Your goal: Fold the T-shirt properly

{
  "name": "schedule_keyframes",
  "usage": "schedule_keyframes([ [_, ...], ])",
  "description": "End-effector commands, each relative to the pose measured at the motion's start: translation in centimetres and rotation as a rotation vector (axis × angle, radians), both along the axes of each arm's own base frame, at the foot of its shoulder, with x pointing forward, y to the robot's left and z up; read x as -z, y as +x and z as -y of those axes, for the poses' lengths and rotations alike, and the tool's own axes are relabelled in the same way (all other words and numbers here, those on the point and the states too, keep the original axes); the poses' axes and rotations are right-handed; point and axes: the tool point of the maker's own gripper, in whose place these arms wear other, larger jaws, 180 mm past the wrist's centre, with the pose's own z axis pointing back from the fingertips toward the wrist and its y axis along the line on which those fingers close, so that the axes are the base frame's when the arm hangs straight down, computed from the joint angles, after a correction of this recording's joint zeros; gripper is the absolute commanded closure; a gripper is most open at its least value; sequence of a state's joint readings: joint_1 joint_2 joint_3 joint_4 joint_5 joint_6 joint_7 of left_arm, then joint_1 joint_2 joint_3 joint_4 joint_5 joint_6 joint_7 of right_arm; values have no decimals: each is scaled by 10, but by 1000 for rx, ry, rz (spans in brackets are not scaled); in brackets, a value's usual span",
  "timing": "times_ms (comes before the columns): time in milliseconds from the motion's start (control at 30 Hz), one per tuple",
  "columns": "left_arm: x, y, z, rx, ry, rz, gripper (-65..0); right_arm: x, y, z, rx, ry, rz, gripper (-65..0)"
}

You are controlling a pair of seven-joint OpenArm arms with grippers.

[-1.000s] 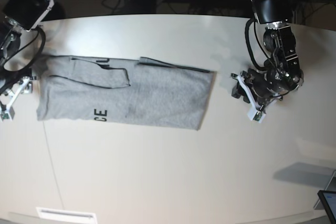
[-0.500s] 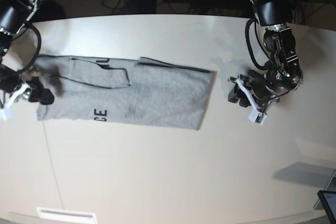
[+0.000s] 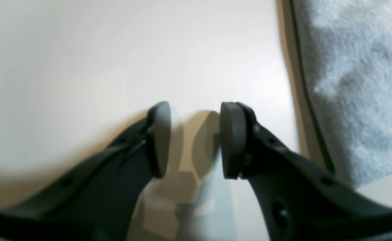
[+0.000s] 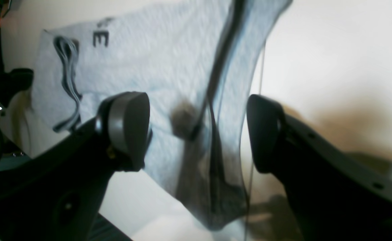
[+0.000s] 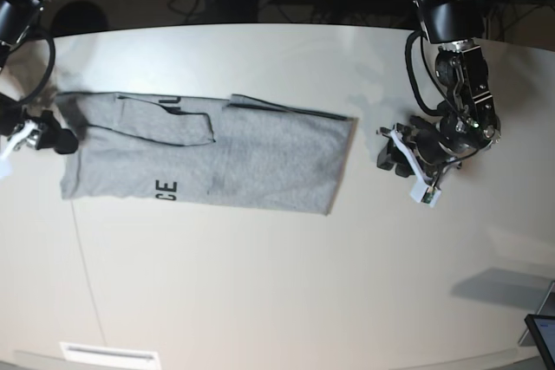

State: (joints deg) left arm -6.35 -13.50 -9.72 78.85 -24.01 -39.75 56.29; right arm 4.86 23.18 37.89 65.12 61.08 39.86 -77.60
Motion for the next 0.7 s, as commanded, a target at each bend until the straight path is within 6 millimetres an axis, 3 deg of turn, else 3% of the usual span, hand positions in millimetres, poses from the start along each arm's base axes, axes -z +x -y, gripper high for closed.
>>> schedule_keyframes([
  [0, 4, -5, -8, 10, 48, -41, -244, -18, 12, 16, 15, -36, 55, -440],
  [200, 4, -6, -10, 11, 56, -44, -244, -4, 1, 26, 8, -112, -19, -441],
  [667, 5, -8, -10, 11, 56, -48, -244, 15, 4, -15, -1, -3, -33, -441],
])
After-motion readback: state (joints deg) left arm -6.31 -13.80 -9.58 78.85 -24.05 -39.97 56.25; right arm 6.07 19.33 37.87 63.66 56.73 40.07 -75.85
